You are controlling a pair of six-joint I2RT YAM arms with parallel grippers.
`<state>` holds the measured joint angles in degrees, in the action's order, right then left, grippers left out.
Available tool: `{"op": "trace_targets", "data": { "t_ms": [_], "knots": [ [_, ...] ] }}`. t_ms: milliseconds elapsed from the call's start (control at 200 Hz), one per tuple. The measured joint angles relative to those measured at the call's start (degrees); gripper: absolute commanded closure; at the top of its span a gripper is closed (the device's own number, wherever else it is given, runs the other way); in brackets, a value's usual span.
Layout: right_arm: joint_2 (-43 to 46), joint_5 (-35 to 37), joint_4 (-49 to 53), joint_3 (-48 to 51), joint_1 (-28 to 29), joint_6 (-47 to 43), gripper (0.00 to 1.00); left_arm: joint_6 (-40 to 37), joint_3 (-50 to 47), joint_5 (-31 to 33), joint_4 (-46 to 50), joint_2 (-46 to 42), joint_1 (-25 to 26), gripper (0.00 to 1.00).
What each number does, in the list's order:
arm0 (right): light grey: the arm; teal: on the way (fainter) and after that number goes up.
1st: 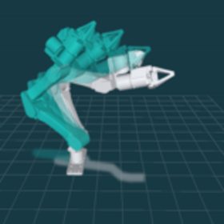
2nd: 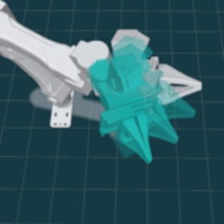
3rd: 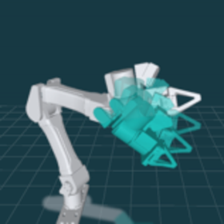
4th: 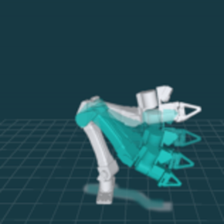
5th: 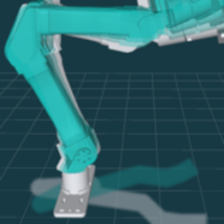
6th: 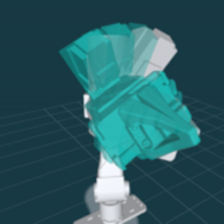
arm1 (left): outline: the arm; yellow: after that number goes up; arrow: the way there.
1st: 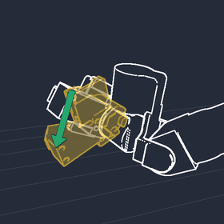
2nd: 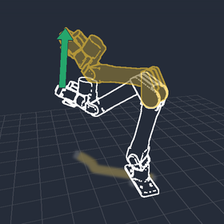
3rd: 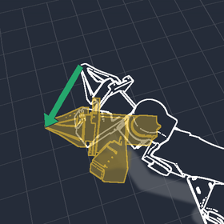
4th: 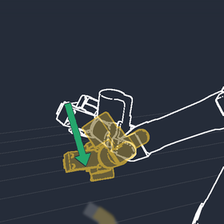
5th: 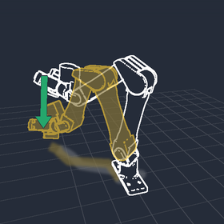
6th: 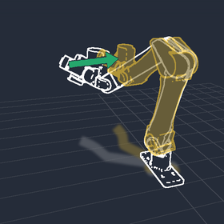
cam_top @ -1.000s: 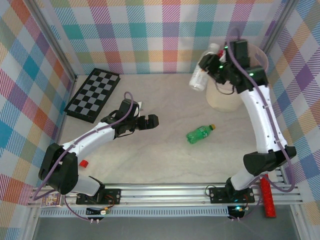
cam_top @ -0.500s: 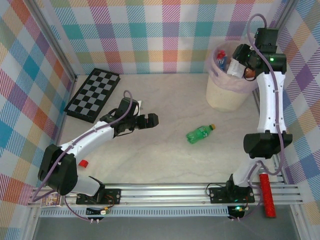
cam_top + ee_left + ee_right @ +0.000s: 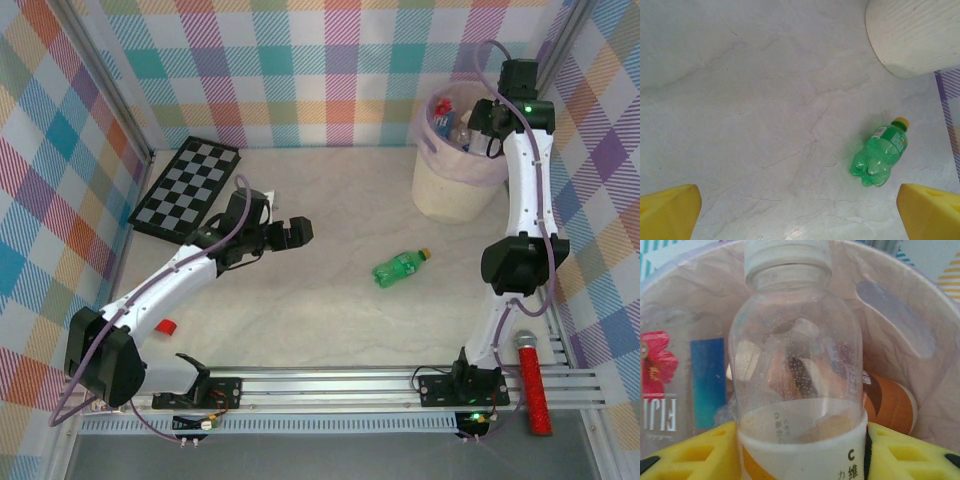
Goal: Put the plastic bottles in the bin
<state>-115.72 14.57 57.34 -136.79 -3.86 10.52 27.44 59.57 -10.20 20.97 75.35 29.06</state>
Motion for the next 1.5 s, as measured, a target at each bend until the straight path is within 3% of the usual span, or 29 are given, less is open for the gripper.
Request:
{"op": "trace_targets", "data": {
  "t_ms": [325,580,710,915,1135,1265,1500],
  "knots": [
    [-1.31,-0.24,1.51,-2.14,-0.28,-2.1,0.33,0.13,-0.31,-0.24,-0.31,-0.2,0.0,0.0],
    [-4.17,-1.2,5.25,-5.27,-0.63,-2.45,0.06,0.22,-0.74,-0.55,-0.55,0.35,0.0,0.0],
    [-4.83,-0.92,7.32,-9.33,-0.63,-3.17,0.02,0.24,-0.96,-0.87,-1.49,0.9,0.0,0.0],
    [-1.07,-0.02,7.45,-10.71,-0.63,-4.2,0.06,0.39,-1.27,-0.85,-1.81,1.27,0.0,0.0],
    [3.82,-1.16,7.45,-9.9,-0.59,-3.85,0.22,0.42,-1.27,-1.36,-3.3,2.6,0.0,0.0],
    [3.72,-1.7,7.52,-8.85,-0.7,-3.56,0.32,0.42,-1.36,-1.77,-3.37,2.71,0.0,0.0],
    [0.96,-3.48,8.28,-5.9,-2.58,-1.51,0.37,0.39,-2.45,-2.23,-3.5,2.69,0.0,0.0]
  ]
}}
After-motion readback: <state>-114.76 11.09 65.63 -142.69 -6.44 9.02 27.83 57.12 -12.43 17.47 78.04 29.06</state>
